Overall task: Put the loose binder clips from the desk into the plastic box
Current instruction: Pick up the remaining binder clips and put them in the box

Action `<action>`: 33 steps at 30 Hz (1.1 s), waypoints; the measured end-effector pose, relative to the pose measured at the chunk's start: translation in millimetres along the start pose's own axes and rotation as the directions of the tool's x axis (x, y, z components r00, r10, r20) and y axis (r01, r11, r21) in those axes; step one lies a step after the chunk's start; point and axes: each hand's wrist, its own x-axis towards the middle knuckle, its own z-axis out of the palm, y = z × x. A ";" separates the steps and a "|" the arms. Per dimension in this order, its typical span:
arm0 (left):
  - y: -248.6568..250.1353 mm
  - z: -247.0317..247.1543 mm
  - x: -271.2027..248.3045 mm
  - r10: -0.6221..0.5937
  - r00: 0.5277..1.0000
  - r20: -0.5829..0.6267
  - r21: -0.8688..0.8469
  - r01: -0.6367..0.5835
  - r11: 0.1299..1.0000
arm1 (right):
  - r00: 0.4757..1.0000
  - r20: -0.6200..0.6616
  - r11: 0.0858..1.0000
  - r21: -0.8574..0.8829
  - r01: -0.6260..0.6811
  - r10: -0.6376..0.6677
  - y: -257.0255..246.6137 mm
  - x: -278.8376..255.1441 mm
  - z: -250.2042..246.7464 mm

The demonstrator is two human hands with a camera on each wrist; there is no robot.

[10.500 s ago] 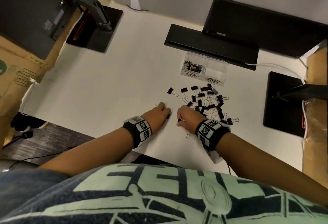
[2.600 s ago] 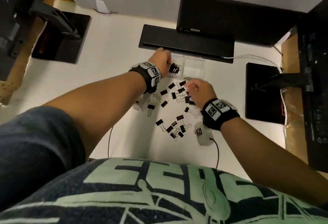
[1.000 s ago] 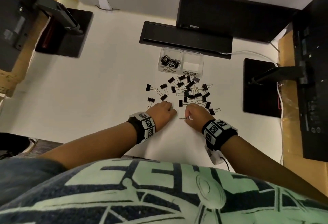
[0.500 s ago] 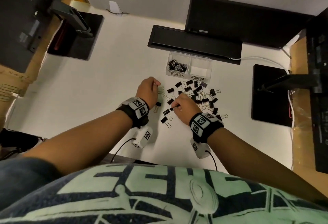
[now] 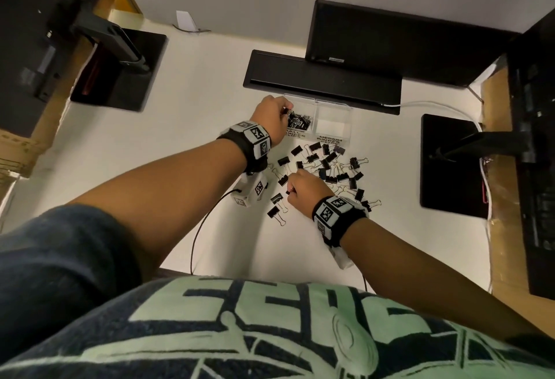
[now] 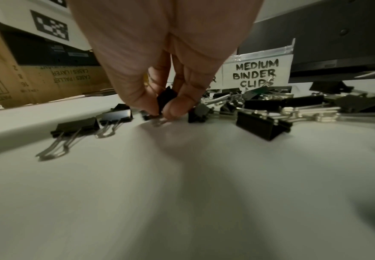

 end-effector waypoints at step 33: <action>-34.2 40.5 -95.3 0.184 0.875 0.448 0.157 -0.280 0.947 | 0.892 -0.374 0.885 0.463 -0.057 0.254 31.1 44.6 -86.0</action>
